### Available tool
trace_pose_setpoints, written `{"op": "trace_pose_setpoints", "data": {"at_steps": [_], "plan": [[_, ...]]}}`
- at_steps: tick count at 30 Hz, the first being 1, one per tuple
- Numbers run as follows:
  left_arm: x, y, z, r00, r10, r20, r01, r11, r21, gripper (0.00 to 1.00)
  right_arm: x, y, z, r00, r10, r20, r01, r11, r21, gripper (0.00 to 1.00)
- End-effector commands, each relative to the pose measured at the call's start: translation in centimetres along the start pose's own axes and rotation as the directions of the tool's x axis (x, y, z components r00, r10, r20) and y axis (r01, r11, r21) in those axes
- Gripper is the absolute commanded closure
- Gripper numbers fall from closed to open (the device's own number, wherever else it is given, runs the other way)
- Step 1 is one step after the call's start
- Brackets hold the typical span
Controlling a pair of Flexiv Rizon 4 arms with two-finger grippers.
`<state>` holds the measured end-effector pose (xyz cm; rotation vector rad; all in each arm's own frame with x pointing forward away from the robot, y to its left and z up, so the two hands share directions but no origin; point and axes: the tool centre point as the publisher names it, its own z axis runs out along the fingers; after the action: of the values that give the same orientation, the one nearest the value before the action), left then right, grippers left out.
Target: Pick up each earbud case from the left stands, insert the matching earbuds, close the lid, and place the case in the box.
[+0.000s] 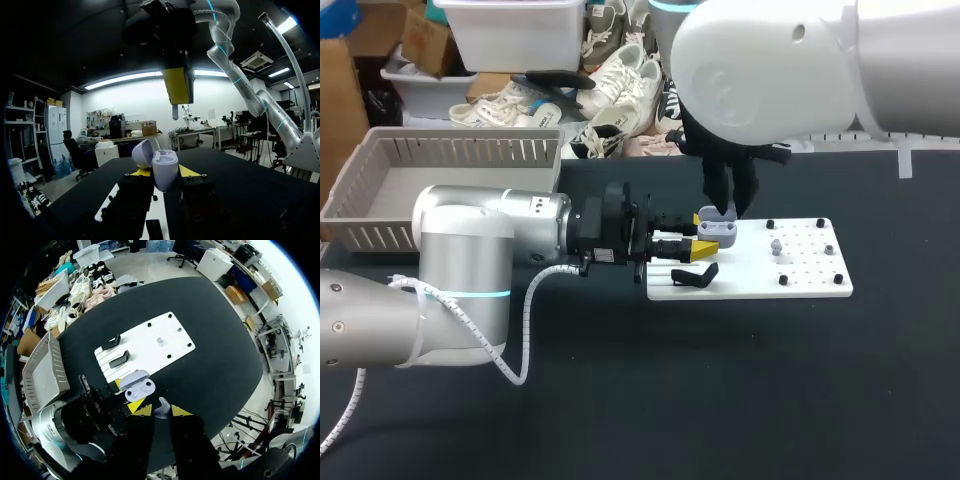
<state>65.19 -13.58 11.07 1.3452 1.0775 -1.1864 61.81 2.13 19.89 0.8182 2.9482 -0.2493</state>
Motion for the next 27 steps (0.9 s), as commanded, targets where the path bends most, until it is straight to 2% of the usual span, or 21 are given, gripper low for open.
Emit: {"op": "trace_pose_setpoints", "data": {"at_steps": [1,8,15,27], "plan": [[0.0,-0.2,0.0,1.0,0.002,0.0,-0.002,1.0,-0.006,1.0,-0.4,1.0,-0.1,0.999,0.017,-0.036,-0.016,1.0,0.015,1.0],[0.0,-0.2,0.0,1.0,0.002,0.0,-0.002,1.0,-0.006,1.0,0.1,2.1,0.1,0.998,0.011,-0.07,-0.011,1.0,-0.002,1.0],[0.0,-0.2,0.0,1.0,0.002,0.0,-0.002,1.0,-0.006,1.0,0.1,2.3,0.2,0.997,0.012,-0.076,-0.013,1.0,-0.017,1.0],[0.0,-0.2,0.0,1.0,0.002,0.0,-0.002,1.0,-0.006,1.0,0.0,1.6,1.3,0.999,0.046,-0.015,-0.046,0.999,0.022,1.0]]}}
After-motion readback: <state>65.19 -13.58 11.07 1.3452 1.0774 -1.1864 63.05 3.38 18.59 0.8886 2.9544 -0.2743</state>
